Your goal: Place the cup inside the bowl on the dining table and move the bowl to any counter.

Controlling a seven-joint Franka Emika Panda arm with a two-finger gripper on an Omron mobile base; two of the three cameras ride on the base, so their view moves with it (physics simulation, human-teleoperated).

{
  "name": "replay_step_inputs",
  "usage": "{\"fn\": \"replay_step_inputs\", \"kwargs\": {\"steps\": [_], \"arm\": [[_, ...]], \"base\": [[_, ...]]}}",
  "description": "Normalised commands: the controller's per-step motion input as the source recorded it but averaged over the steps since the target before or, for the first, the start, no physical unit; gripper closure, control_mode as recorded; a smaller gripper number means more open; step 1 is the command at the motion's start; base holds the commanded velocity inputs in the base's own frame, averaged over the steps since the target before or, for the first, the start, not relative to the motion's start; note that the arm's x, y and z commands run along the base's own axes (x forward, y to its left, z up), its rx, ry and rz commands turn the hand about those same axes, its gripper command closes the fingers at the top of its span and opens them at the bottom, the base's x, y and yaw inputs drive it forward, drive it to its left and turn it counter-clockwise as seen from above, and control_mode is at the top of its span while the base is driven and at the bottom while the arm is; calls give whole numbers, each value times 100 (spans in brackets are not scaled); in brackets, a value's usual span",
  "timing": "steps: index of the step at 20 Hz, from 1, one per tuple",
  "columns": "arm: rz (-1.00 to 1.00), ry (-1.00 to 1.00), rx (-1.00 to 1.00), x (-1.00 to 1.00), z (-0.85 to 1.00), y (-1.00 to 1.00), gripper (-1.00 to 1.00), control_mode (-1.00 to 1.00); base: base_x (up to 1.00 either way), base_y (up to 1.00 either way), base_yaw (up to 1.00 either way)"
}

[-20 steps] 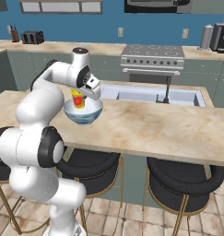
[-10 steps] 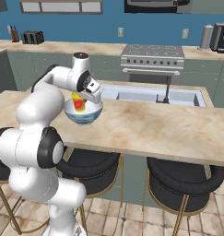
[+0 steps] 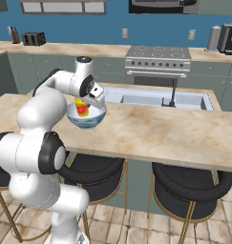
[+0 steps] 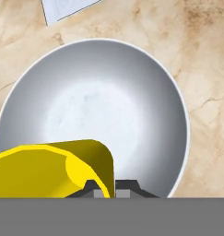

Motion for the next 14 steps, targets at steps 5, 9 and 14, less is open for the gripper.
{"fn": "replay_step_inputs", "kwargs": {"steps": [5, 9, 14], "arm": [[0, 0, 0, 0, -5, 0, 100, -100], [0, 0, 0, 0, -11, 0, 100, -100], [0, 0, -1, 0, -12, 0, 100, -100]], "base": [[0, 0, 0], [0, 0, 0], [0, 0, 0]]}}
